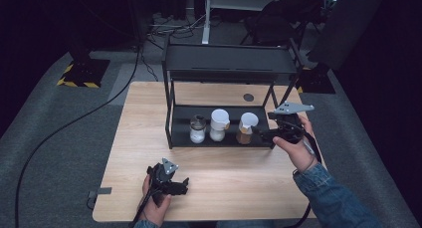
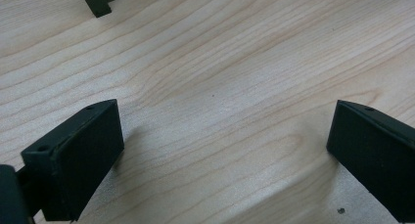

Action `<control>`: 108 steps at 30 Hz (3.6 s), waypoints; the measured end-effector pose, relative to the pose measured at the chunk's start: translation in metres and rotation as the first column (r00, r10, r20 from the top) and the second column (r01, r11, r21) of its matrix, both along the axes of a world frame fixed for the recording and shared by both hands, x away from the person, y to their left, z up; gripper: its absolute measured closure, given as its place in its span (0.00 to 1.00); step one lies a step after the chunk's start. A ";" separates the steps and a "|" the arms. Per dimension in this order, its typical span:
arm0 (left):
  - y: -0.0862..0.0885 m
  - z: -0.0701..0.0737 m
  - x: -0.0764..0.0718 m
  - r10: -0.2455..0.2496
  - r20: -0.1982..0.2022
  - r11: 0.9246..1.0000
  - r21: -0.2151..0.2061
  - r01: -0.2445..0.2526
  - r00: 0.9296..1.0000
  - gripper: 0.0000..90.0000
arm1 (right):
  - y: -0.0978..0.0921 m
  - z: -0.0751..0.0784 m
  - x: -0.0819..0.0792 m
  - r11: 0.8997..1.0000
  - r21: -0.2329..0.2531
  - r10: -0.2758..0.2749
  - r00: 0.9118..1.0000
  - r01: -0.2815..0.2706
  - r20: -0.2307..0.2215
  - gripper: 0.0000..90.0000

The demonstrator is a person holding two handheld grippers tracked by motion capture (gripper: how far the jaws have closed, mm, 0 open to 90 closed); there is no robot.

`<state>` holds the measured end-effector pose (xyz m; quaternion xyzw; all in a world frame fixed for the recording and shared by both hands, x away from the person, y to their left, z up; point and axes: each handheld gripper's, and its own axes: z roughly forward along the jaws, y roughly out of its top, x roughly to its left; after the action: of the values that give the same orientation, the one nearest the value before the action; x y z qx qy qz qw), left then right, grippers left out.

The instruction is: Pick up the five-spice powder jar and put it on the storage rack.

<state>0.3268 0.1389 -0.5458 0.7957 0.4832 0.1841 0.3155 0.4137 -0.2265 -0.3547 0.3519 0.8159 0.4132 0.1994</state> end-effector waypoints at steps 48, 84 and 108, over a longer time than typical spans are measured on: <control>0.000 0.000 0.000 0.002 -0.001 1.000 0.003 -0.002 1.000 0.00 | -0.031 -0.021 -0.071 1.000 -0.013 0.025 1.000 -0.025 0.005 0.11; -0.001 0.000 0.000 0.002 -0.001 1.000 0.002 -0.002 1.000 0.00 | -0.052 -0.125 -0.060 0.999 -0.036 -0.031 0.993 0.027 -0.111 0.06; -0.001 0.000 0.000 0.003 -0.001 1.000 0.002 -0.003 1.000 0.00 | -0.063 -0.158 -0.064 0.997 -0.044 -0.076 0.985 0.070 -0.158 0.05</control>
<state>0.3269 0.1382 -0.5457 0.7954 0.4842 0.1849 0.3142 0.3492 -0.2898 -0.5124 0.4097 0.8234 0.3607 0.1552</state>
